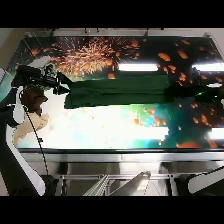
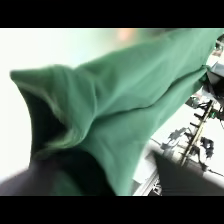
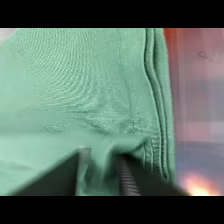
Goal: Fold the shirts.
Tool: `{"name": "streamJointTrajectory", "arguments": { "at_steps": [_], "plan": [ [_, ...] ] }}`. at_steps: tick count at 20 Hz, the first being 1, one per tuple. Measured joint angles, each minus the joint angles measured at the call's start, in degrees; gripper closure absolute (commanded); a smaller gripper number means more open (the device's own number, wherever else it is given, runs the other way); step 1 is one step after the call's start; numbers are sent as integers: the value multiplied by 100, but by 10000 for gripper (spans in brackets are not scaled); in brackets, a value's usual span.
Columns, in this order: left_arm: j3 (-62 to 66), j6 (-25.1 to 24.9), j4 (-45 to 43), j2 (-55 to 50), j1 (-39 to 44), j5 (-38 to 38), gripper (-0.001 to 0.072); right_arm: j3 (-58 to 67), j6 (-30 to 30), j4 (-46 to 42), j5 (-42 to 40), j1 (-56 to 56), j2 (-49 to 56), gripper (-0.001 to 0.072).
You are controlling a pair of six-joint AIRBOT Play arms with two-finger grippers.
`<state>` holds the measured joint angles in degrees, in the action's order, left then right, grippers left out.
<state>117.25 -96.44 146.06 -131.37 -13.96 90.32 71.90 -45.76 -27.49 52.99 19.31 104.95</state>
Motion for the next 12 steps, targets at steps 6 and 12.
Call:
{"name": "streamJointTrajectory", "arguments": {
  "at_steps": [6,12],
  "plan": [
    [31,-2,205,542,-354,-79,136,1115,-1287,-1851,953,295,-26,89],
    [-214,-125,234,1357,-450,-114,686,1770,-2009,-2124,1307,284,586,138]
  ]
}}
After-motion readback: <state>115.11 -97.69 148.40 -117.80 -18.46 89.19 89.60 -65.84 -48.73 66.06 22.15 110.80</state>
